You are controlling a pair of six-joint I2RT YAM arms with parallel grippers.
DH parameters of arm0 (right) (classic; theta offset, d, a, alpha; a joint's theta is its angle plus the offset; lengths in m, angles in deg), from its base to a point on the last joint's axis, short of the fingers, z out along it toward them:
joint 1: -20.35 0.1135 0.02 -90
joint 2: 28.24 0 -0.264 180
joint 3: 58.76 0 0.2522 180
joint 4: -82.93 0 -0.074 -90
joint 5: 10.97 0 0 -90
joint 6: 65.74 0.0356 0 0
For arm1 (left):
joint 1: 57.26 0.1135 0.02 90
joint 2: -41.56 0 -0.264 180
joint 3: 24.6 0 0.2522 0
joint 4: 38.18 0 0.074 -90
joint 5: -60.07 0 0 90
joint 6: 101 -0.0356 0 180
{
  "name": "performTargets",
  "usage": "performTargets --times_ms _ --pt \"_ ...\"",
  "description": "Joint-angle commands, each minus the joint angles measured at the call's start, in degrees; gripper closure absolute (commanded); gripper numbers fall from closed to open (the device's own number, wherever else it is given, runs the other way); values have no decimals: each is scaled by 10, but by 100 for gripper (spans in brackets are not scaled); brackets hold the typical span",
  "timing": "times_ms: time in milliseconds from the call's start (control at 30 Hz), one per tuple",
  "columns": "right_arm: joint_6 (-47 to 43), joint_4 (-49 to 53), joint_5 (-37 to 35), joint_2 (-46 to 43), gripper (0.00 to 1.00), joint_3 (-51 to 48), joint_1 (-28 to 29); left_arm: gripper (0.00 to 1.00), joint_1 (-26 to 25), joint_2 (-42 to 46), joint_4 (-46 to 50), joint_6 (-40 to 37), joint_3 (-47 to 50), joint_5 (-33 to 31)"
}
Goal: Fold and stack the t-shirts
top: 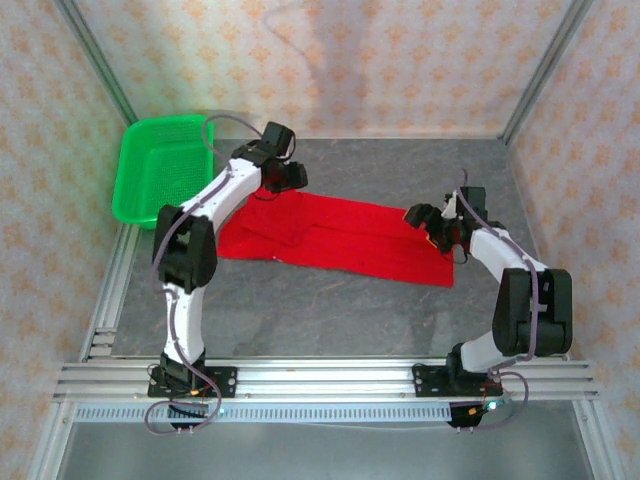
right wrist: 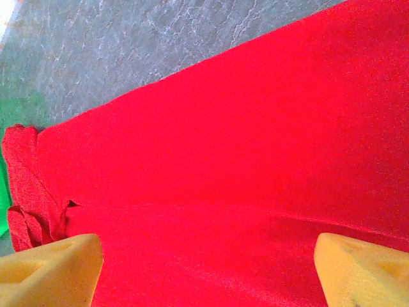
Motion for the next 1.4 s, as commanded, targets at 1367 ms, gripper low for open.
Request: performTargets --times_ms 1367 --pt "224 35 -210 290 16 194 115 50 10 210 -8 45 354 -34"
